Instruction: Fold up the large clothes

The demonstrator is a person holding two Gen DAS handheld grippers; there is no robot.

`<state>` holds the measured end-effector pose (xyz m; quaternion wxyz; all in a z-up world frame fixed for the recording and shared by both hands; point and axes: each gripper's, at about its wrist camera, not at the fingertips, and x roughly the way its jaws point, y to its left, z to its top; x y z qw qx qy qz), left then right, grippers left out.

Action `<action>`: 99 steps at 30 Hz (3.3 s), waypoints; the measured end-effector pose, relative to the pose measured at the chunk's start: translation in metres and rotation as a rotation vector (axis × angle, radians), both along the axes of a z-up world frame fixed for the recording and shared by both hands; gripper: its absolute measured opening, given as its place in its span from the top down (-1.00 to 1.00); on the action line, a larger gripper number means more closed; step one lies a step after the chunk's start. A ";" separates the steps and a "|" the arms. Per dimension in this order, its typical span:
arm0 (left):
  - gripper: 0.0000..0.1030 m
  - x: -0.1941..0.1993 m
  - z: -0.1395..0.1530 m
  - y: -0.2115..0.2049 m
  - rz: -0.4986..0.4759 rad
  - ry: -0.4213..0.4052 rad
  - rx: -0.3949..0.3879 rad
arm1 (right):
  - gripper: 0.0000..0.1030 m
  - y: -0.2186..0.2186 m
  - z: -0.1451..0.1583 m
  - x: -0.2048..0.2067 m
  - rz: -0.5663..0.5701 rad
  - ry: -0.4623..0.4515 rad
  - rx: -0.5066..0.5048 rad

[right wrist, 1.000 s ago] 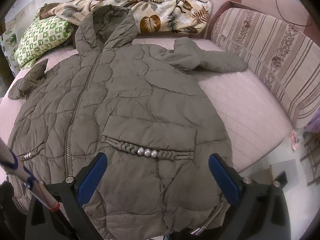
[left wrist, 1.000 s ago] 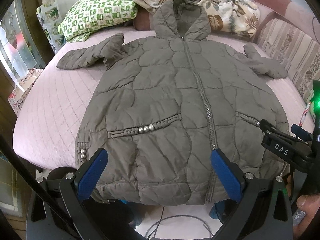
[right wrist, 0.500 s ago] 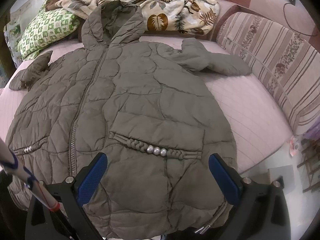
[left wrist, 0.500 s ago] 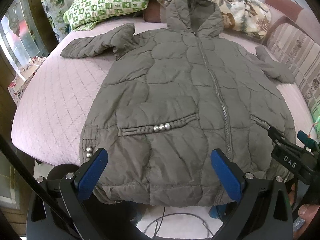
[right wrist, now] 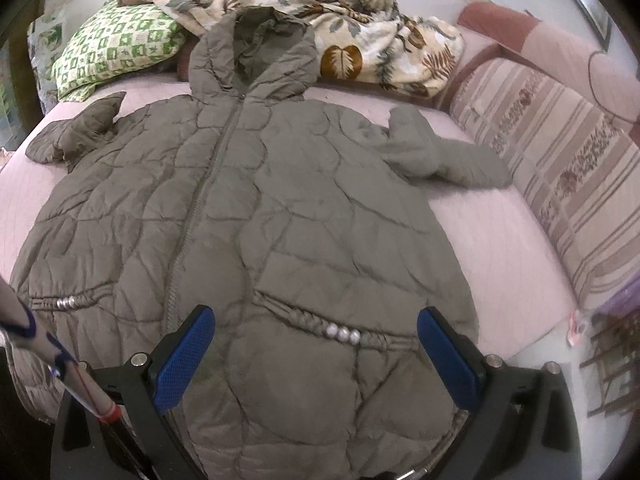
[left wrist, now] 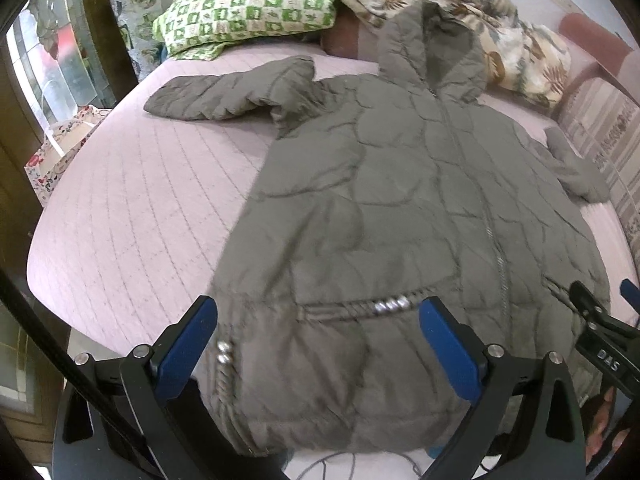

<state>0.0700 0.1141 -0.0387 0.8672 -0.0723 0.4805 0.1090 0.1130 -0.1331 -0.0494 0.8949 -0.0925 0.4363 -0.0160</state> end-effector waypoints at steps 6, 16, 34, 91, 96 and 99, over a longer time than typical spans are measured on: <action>-0.89 0.011 -0.002 0.024 0.021 -0.003 0.001 | -0.99 0.020 0.005 0.012 0.038 -0.011 -0.013; -0.55 0.033 -0.014 0.058 0.064 0.010 -0.005 | -0.99 0.050 0.005 0.025 0.092 -0.014 -0.040; -0.54 0.139 -0.015 0.188 0.292 -0.058 -0.064 | -0.99 0.070 -0.014 0.054 0.093 0.029 -0.082; 0.62 0.171 -0.028 0.472 0.846 -0.277 -0.308 | -0.99 0.207 -0.010 0.137 0.286 0.050 -0.053; -0.11 0.154 -0.059 0.494 0.885 -0.291 -0.488 | -0.99 0.271 -0.006 0.145 0.388 0.033 0.061; -0.12 0.150 -0.081 0.506 0.875 -0.290 -0.607 | -0.96 0.298 -0.007 0.145 0.469 -0.016 0.091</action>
